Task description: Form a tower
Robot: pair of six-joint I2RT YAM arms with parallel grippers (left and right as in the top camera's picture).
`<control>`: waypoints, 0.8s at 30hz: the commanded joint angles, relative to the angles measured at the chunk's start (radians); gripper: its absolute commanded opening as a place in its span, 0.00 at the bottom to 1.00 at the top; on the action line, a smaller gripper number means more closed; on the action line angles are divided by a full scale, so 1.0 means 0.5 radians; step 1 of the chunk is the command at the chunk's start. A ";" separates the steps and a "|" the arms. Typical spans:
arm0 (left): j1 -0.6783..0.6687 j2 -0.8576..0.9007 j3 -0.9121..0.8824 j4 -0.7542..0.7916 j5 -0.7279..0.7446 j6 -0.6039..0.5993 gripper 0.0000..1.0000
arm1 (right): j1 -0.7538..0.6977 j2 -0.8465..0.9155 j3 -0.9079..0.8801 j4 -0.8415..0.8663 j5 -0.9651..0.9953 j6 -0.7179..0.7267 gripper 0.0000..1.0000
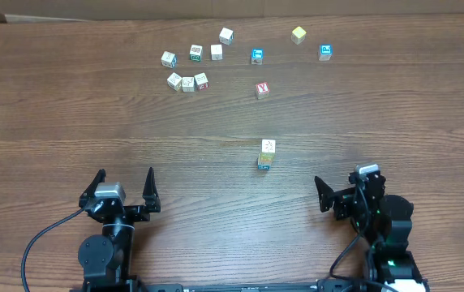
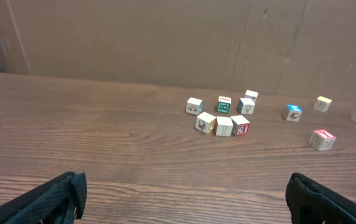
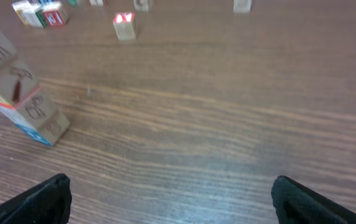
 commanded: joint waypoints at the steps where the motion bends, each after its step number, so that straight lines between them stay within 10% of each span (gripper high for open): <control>1: -0.011 -0.024 -0.007 -0.006 -0.021 0.039 1.00 | 0.004 -0.206 -0.020 -0.085 -0.011 -0.002 1.00; 24: -0.011 -0.024 -0.007 -0.007 -0.021 0.039 0.99 | 0.076 -1.147 -0.020 -0.364 0.055 0.083 1.00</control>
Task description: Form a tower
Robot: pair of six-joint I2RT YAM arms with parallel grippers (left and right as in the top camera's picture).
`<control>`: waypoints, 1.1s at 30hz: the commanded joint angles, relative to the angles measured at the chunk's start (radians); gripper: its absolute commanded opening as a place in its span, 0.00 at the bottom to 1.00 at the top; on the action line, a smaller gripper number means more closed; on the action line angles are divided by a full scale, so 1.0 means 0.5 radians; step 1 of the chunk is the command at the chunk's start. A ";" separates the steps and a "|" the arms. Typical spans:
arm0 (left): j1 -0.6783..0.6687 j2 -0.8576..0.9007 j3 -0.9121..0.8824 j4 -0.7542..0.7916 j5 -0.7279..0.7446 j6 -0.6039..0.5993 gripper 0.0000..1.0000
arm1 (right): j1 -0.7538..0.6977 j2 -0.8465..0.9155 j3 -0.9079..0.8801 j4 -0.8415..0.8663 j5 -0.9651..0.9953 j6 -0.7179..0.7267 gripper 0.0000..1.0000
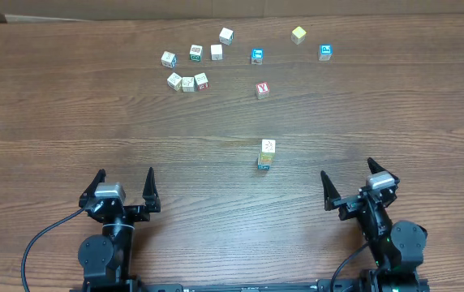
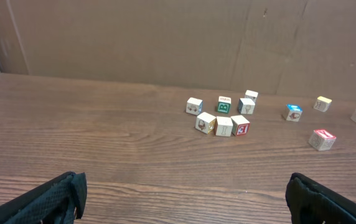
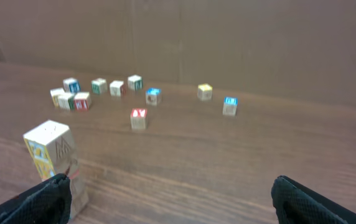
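Observation:
A short tower of stacked letter blocks [image 1: 267,154] stands upright mid-table; it also shows at the left of the right wrist view [image 3: 52,155]. My right gripper [image 1: 352,183] is open and empty near the front edge, to the right of the tower and apart from it. Its fingers [image 3: 41,199] frame bare wood. My left gripper [image 1: 123,188] is also open and empty at the front left, far from every block. Its fingers [image 2: 53,199] sit at the bottom corners of the left wrist view.
Loose blocks lie at the far side: a cluster [image 1: 187,81] at back left, a red-lettered block [image 1: 262,90], a blue one [image 1: 257,56], a yellow one [image 1: 298,34] and another blue one [image 1: 325,52]. A brown wall [image 2: 165,37] rises behind the table.
My right arm has drawn back toward the front edge and levelled out. Its camera now looks across the table instead of down at it. The tower and the left arm have not moved.

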 commanded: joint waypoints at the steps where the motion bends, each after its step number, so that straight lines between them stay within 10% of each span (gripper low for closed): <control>1: -0.011 -0.024 -0.007 -0.007 -0.021 0.038 0.99 | 0.009 -0.089 -0.020 0.009 0.019 0.050 1.00; 33: -0.011 -0.024 -0.007 -0.007 -0.021 0.038 1.00 | 0.009 -0.207 -0.020 0.013 0.020 0.049 1.00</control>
